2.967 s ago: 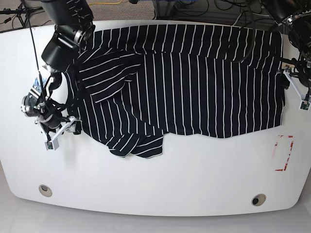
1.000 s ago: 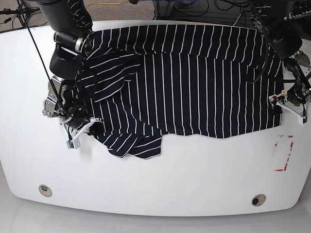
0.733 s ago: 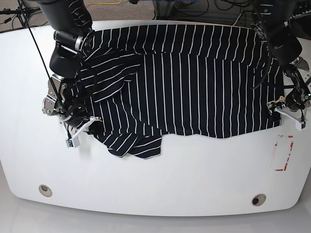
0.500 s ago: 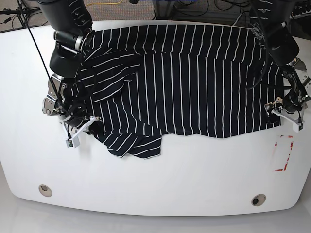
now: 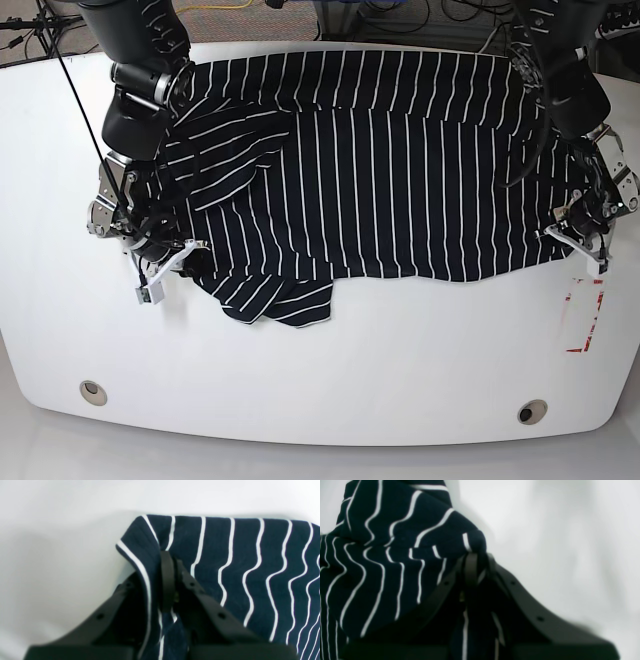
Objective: Fold the T-shirt properly
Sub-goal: 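Move the left gripper down the shirt's side and grasp the side edge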
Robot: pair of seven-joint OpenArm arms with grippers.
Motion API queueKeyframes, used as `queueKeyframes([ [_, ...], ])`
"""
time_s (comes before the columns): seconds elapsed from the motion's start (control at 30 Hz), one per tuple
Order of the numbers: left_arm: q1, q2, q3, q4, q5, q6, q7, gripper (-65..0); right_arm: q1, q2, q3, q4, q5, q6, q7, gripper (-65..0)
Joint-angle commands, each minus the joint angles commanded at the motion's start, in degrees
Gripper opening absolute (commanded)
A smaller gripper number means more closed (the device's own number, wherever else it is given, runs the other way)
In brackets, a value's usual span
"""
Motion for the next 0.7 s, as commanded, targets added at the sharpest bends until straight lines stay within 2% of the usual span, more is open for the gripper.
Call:
queueKeyframes([
  [0.2,-0.3,0.6,0.0,7.5,-0.2,-0.4,5.5,-65.0,-1.0,-0.2,0.0,8.9,0.1,0.00,-6.0,-60.1],
  [0.33,0.0,1.3,0.0,12.2,-0.1,-4.0,7.5,-65.0,-1.7,-0.2,0.1,13.5,0.4,0.00,-8.9,-60.1],
  [0.43,0.0,1.3,0.4,14.4,-0.1,-5.9,9.8,-65.0,-3.2,-0.2,0.1,17.9,0.4,0.00,-10.2,-60.1],
  [0.7,1.5,1.3,0.7,19.1,-0.1,-9.0,14.3,-65.0,-7.6,-0.1,0.2,29.7,0.4,0.00,-16.7,-60.1],
])
